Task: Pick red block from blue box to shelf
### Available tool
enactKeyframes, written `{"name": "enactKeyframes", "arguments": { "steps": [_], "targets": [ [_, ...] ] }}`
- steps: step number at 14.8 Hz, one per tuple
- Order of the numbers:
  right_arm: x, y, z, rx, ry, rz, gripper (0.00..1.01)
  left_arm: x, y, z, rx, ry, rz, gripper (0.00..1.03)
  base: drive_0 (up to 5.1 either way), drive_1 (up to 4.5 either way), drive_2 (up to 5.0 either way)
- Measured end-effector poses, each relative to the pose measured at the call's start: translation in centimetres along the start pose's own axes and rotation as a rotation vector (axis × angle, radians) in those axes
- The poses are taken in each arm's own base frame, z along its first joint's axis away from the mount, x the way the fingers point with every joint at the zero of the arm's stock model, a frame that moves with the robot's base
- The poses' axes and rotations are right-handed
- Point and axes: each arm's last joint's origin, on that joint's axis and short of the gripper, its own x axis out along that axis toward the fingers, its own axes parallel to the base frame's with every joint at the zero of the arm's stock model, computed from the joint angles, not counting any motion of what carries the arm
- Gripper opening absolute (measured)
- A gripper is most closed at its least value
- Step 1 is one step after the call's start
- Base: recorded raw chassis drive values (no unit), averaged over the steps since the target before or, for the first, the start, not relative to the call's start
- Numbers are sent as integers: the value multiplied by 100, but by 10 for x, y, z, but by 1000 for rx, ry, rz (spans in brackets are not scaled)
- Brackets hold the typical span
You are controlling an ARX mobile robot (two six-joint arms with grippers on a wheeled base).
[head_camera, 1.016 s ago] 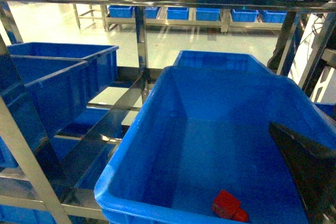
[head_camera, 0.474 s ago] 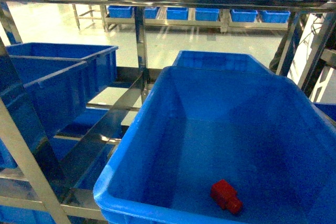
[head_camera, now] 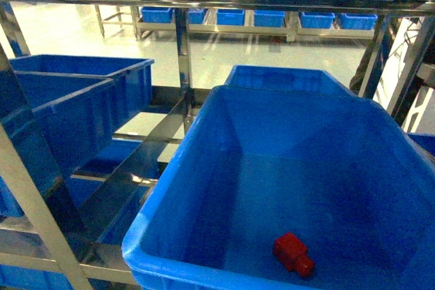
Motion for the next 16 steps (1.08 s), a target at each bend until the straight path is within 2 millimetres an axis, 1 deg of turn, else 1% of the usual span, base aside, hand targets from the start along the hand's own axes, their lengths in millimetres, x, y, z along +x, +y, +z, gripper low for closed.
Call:
{"name": "enactKeyframes", "arguments": {
  "steps": [2, 4, 6, 10, 11, 12, 15, 16],
  "targets": [
    [-1, 0, 1, 13, -20, -1, 26, 0, 0, 0, 0, 0, 0, 98, 0, 0, 0],
    [0, 0, -3, 18, -10, -1, 3, 0, 0, 0, 0, 0, 0, 98, 0, 0, 0],
    [-1, 0, -12, 22, -15, -2, 2, 0, 0, 0, 0, 1, 2, 98, 0, 0, 0],
    [-1, 0, -11, 23, -22, -2, 2, 0, 0, 0, 0, 1, -1, 98, 0, 0, 0],
    [-1, 0, -11, 23, -22, -2, 9, 0, 0, 0, 0, 1, 0, 98, 0, 0, 0],
    [-1, 0, -11, 23, -22, -1, 25, 0, 0, 0, 0, 1, 0, 98, 0, 0, 0],
    [-1, 0, -11, 23, -22, -1, 58, 0, 0, 0, 0, 1, 0, 98, 0, 0, 0],
    [-1, 0, -11, 23, -22, -1, 71, 0, 0, 0, 0, 1, 0, 98, 0, 0, 0]
  ]
}}
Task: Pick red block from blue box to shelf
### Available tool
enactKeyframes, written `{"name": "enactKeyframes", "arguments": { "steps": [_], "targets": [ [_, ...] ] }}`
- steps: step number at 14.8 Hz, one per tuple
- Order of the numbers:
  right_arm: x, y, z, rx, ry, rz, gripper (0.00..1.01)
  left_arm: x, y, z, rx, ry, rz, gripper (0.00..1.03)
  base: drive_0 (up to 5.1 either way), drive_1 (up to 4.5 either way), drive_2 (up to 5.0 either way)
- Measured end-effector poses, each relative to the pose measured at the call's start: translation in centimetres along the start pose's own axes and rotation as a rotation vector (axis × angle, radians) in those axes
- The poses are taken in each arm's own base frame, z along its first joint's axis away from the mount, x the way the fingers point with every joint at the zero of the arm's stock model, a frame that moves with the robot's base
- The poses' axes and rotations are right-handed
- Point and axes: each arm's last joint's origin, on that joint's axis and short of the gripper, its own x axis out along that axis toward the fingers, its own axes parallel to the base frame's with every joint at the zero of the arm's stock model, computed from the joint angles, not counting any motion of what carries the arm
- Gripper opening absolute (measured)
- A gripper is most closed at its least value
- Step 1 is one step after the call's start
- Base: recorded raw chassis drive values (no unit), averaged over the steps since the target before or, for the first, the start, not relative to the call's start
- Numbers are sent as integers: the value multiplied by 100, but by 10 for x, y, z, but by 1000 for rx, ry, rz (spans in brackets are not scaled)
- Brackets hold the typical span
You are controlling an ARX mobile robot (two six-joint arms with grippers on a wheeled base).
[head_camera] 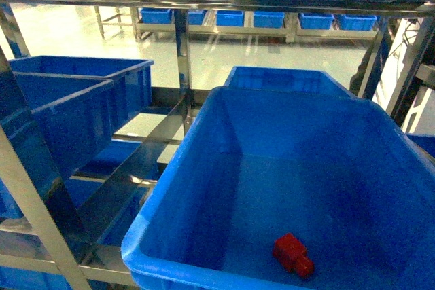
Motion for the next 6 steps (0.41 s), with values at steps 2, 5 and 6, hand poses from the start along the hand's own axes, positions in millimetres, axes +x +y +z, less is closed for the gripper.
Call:
{"name": "enactKeyframes", "arguments": {
  "steps": [2, 5, 6],
  "targets": [
    [0, 0, 0, 0, 1, 0, 95, 0, 0, 0, 0, 2, 0, 98, 1, -211, 212],
    [0, 0, 0, 0, 2, 0, 98, 0, 0, 0, 0, 2, -1, 98, 74, -354, 502],
    [0, 0, 0, 0, -5, 0, 98, 0, 0, 0, 0, -3, -2, 98, 186, -248, 619]
  ]
}}
